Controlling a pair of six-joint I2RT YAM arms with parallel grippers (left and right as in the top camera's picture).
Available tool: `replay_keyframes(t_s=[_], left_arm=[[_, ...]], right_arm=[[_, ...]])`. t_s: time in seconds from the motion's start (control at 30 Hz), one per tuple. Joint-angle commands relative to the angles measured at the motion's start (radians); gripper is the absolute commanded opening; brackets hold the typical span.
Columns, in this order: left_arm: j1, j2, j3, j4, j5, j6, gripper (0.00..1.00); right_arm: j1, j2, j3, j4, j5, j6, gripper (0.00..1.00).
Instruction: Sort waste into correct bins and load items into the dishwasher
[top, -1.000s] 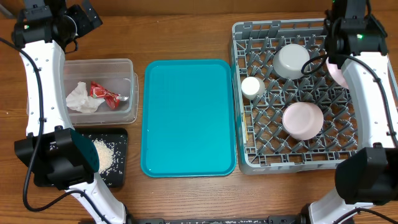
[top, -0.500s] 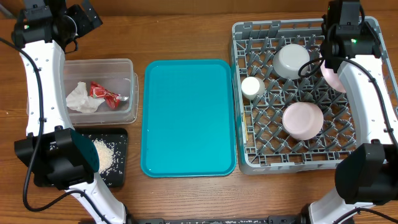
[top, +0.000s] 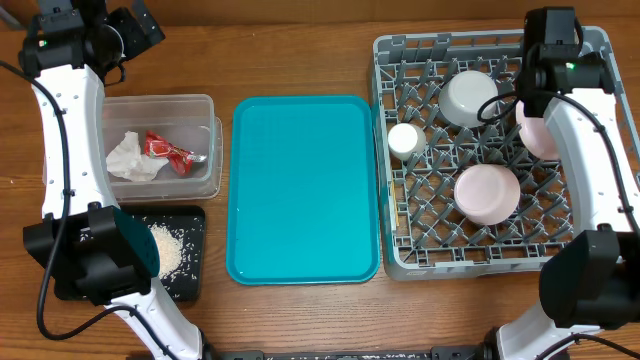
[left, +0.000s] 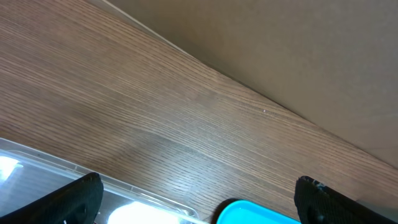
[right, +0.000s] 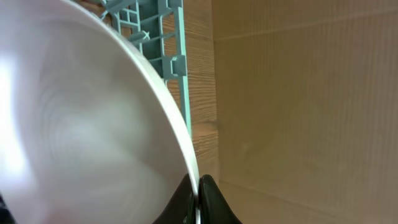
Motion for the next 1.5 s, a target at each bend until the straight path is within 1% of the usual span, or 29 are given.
replay_keyframes(t_s=[0.0, 0.03, 0.23, 0.3, 0.33, 0.4, 0.43, 0.5, 0.53, 0.57, 0.63, 0.73, 0.83, 0.87, 0.93, 1.03, 1.07, 1.13, 1.23, 1.47], left_arm=[[-0.001, 0.014, 0.026, 0.000, 0.008, -0.017, 1.00], [0.000, 0.013, 0.026, 0.000, 0.008, -0.017, 1.00], [-0.001, 0.013, 0.026, 0.000, 0.008, -0.017, 1.00], [-0.002, 0.013, 0.026, 0.000, 0.008, -0.017, 1.00], [-0.002, 0.013, 0.026, 0.000, 0.007, -0.017, 1.00], [-0.002, 0.013, 0.026, 0.000, 0.007, -0.017, 1.00], [-0.002, 0.013, 0.026, 0.000, 0.008, -0.017, 1.00], [-0.001, 0.013, 0.026, 0.000, 0.007, -0.017, 1.00], [-0.001, 0.013, 0.026, 0.000, 0.008, -0.017, 1.00], [-0.001, 0.013, 0.026, 0.000, 0.008, -0.017, 1.00], [-0.001, 0.013, 0.026, 0.000, 0.007, -0.017, 1.00], [-0.001, 0.013, 0.026, 0.000, 0.008, -0.017, 1.00], [-0.001, 0.013, 0.026, 0.000, 0.007, -0.017, 1.00], [-0.001, 0.013, 0.026, 0.000, 0.008, -0.017, 1.00], [-0.001, 0.013, 0.026, 0.000, 0.008, -0.017, 1.00], [-0.001, 0.013, 0.026, 0.000, 0.008, -0.017, 1.00], [-0.001, 0.013, 0.026, 0.000, 0.007, -0.017, 1.00], [-0.001, 0.013, 0.026, 0.000, 0.008, -0.017, 1.00], [-0.001, 0.013, 0.026, 0.000, 0.008, -0.017, 1.00], [-0.001, 0.013, 0.026, 0.000, 0.008, -0.017, 1.00]], right_arm=[[0.000, 0.000, -0.003, 0.003, -0.010, 0.055, 0.30], [0.000, 0.000, -0.003, 0.003, -0.010, 0.055, 0.31], [0.000, 0.000, -0.003, 0.010, -0.010, 0.055, 0.45], [0.000, -0.001, -0.002, 0.023, -0.009, 0.055, 0.58], [-0.002, -0.001, -0.001, 0.039, -0.001, 0.056, 0.62], [-0.007, -0.001, 0.008, 0.103, 0.042, 0.055, 0.76], [-0.007, -0.001, 0.015, 0.149, 0.070, 0.055, 0.81], [-0.007, -0.002, 0.044, 0.250, 0.114, 0.055, 0.89], [-0.007, -0.003, 0.062, 0.291, 0.119, 0.055, 0.92], [-0.002, -0.003, 0.094, 0.343, 0.117, 0.055, 0.93], [0.018, -0.003, 0.146, 0.383, 0.083, 0.055, 0.95], [0.062, -0.004, 0.203, 0.358, -0.046, 0.055, 0.96], [0.148, -0.010, 0.233, 0.227, -0.315, 0.060, 0.99], [0.192, -0.012, 0.233, 0.156, -0.467, 0.099, 1.00], [0.235, -0.012, 0.233, 0.094, -0.652, 0.177, 1.00], [0.272, -0.012, 0.233, 0.042, -0.869, 0.248, 1.00], [0.278, -0.012, 0.233, 0.035, -0.909, 0.269, 1.00], [0.283, -0.012, 0.233, 0.025, -0.954, 0.328, 1.00], [0.283, -0.012, 0.233, 0.024, -0.956, 0.387, 1.00], [0.282, -0.012, 0.231, 0.025, -0.957, 0.396, 1.00]])
